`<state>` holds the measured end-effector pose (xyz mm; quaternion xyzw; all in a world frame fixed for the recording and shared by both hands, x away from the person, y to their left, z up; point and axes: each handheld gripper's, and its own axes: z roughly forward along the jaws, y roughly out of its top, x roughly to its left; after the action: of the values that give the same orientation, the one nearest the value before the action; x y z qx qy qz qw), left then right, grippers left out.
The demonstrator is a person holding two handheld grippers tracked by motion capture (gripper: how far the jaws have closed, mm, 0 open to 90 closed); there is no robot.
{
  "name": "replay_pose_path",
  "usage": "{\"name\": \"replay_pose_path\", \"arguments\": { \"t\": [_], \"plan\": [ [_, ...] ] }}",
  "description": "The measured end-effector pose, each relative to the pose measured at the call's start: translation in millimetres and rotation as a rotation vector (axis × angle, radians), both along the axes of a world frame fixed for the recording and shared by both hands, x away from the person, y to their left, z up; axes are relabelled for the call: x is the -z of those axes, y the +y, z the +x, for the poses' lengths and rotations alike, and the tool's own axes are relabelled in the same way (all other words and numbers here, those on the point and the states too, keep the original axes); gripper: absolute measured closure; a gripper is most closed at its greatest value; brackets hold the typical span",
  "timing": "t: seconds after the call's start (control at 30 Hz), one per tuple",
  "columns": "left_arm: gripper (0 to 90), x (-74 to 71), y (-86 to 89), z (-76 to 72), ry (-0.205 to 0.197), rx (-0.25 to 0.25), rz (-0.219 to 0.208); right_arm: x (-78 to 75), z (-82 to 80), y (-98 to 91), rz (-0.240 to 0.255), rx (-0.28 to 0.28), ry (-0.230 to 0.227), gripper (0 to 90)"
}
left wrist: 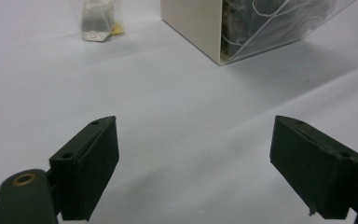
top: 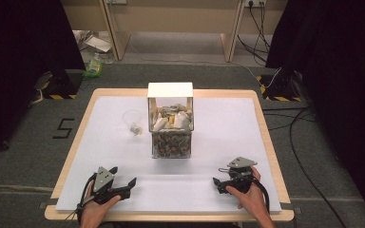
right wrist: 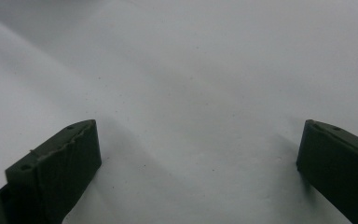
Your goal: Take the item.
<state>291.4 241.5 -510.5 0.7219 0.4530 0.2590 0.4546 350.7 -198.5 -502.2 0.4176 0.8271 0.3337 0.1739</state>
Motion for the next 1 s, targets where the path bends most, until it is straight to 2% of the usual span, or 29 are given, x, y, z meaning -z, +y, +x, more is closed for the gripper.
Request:
{"name": "replay_pose_path", "arguments": {
  "t": [0.13,0.33,0.67,0.73,0.9,0.93,0.97,1.0],
  "plan": [
    [15.1,2.0,0.7,-3.1,-0.019,-0.008,-0.007,0.0,0.0,0.0,0.000,0.000,0.000,0.3],
    [15.1,6.8,2.0,-7.1,-0.019,-0.013,-0.005,0.0,0.0,0.0,0.000,0.000,0.000,0.3],
    [15.0,12.8,6.1,-15.2,-0.057,-0.031,-0.014,0.1,0.0,0.0,-0.001,-0.001,-0.002,0.3],
    [15.0,12.9,6.5,-15.3,-0.038,-0.029,-0.007,0.1,0.0,0.0,-0.001,-0.001,-0.002,0.3],
    [14.9,13.4,5.6,-18.7,-0.021,-0.029,0.028,0.0,0.0,0.0,-0.001,-0.001,-0.002,0.3],
    [14.9,19.7,5.1,-19.9,0.009,-0.031,0.041,0.0,0.0,0.0,-0.001,-0.001,-0.003,0.3],
    [14.7,19.7,5.1,-19.9,0.009,-0.031,0.041,0.0,0.0,0.0,-0.001,-0.001,-0.003,0.3],
    [14.7,22.5,6.9,-22.1,-0.002,-0.043,-0.001,0.0,-0.1,0.1,-0.001,-0.001,-0.003,0.3]
  ]
}}
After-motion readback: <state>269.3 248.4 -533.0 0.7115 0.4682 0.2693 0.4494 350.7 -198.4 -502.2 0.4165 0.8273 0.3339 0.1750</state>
